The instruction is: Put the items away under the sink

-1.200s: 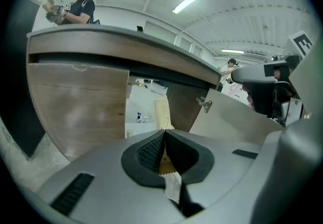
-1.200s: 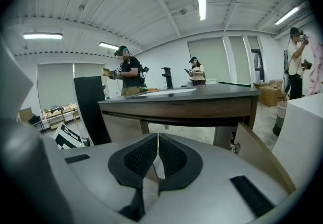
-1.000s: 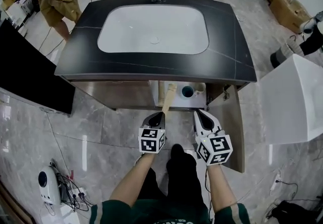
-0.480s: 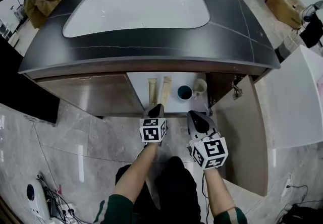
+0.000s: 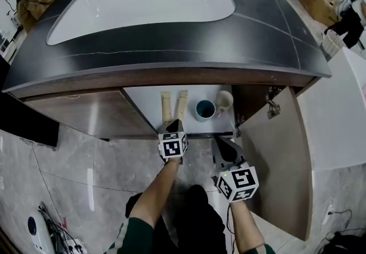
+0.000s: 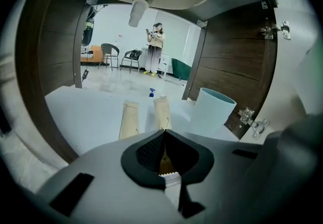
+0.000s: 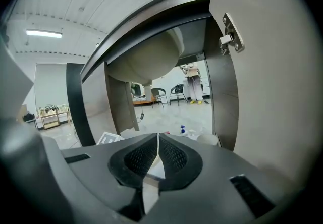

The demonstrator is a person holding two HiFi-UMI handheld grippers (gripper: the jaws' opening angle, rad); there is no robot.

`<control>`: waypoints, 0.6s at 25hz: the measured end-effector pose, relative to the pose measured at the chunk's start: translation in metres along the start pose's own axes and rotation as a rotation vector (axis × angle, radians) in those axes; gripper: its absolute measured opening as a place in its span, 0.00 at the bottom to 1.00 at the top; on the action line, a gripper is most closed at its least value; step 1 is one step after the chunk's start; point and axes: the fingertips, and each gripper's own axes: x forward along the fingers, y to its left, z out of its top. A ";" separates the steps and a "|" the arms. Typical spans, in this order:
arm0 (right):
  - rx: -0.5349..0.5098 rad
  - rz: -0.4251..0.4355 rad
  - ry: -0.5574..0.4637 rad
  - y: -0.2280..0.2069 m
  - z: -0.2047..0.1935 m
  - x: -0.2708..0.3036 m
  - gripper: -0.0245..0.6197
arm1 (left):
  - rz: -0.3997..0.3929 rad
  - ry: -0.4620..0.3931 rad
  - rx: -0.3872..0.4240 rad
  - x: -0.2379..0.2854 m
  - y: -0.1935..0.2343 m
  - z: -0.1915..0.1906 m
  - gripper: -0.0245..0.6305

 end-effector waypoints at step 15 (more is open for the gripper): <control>0.026 -0.042 -0.004 -0.004 -0.015 -0.018 0.10 | 0.006 0.015 0.082 0.021 -0.004 -0.026 0.13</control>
